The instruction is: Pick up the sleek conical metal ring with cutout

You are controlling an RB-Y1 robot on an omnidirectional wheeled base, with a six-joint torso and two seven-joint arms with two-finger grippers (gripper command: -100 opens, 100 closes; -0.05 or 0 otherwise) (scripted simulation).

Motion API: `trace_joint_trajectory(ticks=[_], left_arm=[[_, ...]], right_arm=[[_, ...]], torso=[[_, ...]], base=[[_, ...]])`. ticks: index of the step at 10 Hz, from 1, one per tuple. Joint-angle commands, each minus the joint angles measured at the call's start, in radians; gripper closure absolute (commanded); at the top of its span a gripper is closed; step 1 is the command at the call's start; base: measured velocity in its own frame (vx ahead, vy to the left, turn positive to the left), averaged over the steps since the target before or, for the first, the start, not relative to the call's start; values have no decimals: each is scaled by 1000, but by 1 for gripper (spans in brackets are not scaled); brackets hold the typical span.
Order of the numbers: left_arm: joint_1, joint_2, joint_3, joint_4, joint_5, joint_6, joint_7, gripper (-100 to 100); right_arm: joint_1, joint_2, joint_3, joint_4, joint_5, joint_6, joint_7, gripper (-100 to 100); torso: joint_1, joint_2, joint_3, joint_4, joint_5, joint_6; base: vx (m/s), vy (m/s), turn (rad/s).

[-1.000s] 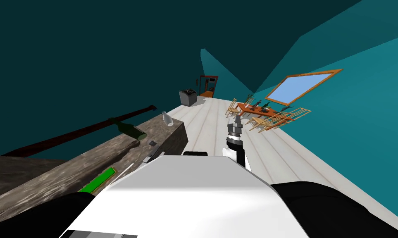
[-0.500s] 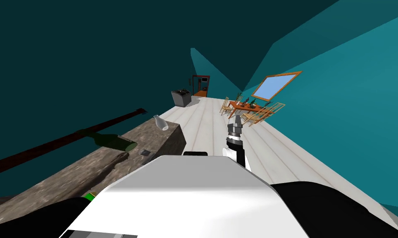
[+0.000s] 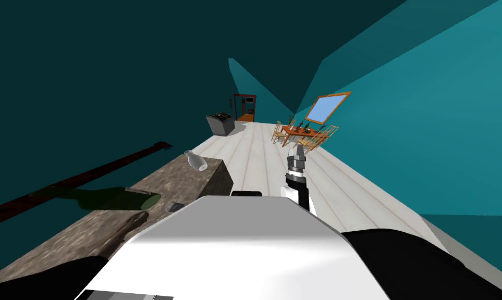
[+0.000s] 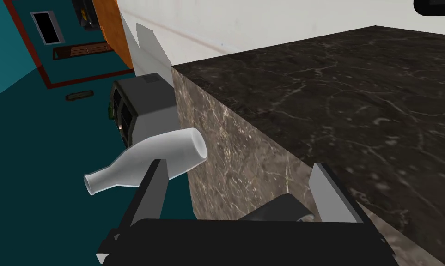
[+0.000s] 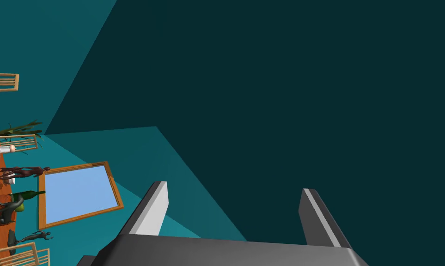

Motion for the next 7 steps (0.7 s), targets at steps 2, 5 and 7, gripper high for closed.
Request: trace_joint_trajectory(ticks=[2, 5, 7], left_arm=[[38, 8, 25, -2, -7, 41, 26, -100], [99, 25, 72, 22, -12, 71, 68, -100], [133, 35, 96, 34, -14, 87, 90, -100]], right_arm=[[0, 0, 0, 0, 0, 0, 0, 0], [0, 0, 0, 0, 0, 0, 0, 0], [0, 0, 0, 0, 0, 0, 0, 0]], torso=[[-2, 1, 0, 0, 0, -1], [-2, 1, 0, 0, 0, 0], [-2, 0, 0, 0, 0, -1]], base=[[26, 70, -147], [33, 82, -239], [29, 82, -187]])
